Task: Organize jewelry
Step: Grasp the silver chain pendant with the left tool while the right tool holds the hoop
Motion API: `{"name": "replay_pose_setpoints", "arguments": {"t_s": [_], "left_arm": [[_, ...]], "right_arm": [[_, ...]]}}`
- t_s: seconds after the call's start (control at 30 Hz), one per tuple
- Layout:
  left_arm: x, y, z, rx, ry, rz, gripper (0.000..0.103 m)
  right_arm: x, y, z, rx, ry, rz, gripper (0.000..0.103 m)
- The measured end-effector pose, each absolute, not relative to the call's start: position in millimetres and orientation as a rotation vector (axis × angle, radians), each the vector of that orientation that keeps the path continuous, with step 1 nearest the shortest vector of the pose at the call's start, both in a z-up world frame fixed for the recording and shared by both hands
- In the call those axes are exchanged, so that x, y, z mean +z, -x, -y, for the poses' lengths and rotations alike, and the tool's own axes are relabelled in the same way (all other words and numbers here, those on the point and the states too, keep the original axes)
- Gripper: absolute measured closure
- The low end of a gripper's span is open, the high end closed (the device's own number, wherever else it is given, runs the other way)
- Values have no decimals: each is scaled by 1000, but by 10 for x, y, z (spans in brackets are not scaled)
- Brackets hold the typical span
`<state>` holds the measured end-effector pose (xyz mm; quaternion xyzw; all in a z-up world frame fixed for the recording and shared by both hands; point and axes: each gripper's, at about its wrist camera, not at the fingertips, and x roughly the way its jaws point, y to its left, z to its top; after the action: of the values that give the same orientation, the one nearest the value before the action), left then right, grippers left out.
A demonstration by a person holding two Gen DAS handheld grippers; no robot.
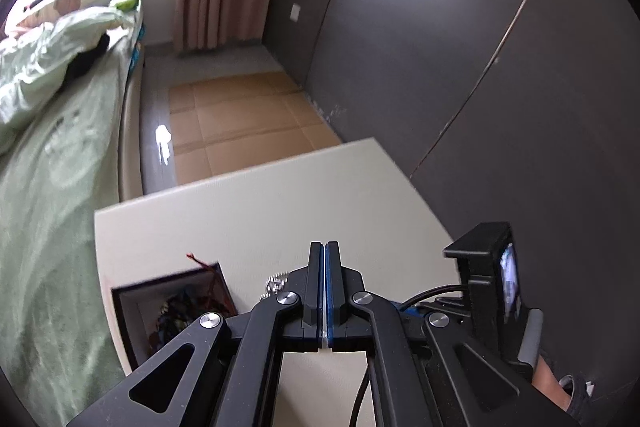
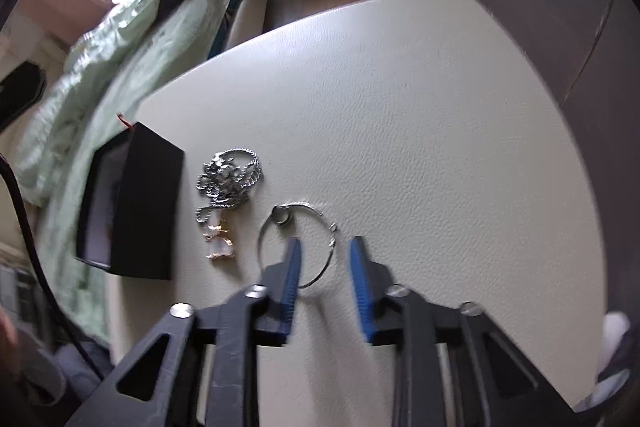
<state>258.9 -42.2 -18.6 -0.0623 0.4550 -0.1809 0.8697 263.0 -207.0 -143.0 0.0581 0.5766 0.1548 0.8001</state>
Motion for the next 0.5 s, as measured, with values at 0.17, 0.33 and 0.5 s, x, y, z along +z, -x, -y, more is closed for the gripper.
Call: {"name": "replay_pose_setpoints", "arguments": {"t_s": [0.17,0.33,0.5], "left_arm": [[-343,-2631,441,-363,142,-990,35],[-423,-2663,562,-373,116,-1009,35],[-620,-2728,729,-370,69,-1072,37]], "right_arm": [[-1400,-2582,2123,324,-109,-1224,99],[-1261,-2511,2348,297,-165,-1170,99],[-1134,-2473,2649,267,-263,-1119,99]]}}
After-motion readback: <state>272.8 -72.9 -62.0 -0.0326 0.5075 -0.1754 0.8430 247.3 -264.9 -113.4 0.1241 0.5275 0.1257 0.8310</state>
